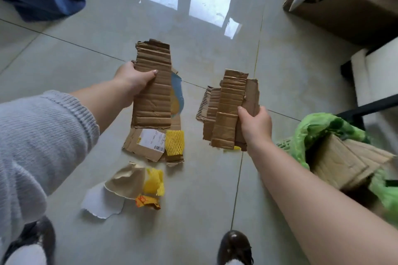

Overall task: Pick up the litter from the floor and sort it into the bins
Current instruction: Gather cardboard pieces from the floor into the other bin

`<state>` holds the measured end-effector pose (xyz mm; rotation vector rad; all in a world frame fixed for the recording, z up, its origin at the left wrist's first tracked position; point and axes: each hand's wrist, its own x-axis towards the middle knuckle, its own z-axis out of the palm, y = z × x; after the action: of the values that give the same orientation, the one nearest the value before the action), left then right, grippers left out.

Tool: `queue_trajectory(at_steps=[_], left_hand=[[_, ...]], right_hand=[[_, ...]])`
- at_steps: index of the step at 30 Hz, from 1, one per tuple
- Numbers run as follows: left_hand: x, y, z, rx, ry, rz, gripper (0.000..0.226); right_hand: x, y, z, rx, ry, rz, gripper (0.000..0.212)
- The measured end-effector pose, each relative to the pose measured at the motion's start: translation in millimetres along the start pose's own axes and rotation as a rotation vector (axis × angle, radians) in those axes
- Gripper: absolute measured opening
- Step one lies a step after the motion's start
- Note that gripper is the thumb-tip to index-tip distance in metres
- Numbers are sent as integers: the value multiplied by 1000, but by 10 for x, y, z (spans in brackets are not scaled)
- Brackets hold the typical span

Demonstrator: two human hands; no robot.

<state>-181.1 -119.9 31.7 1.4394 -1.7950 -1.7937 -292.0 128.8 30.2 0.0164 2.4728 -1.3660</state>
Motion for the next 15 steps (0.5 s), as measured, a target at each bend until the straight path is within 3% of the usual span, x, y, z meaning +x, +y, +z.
queue_trajectory(at_steps=[6, 12, 15], left_hand=[[-1040, 576, 166, -42, -135, 120, 34], [-2065, 697, 795, -168, -312, 210, 37], [-2414, 683, 1167, -211, -372, 201, 39]], right_hand=[[-859, -300, -885, 120, 118, -1, 48], [-1443, -73, -1801, 273, 237, -29, 60], [-1512, 66, -2268, 297, 391, -12, 56]])
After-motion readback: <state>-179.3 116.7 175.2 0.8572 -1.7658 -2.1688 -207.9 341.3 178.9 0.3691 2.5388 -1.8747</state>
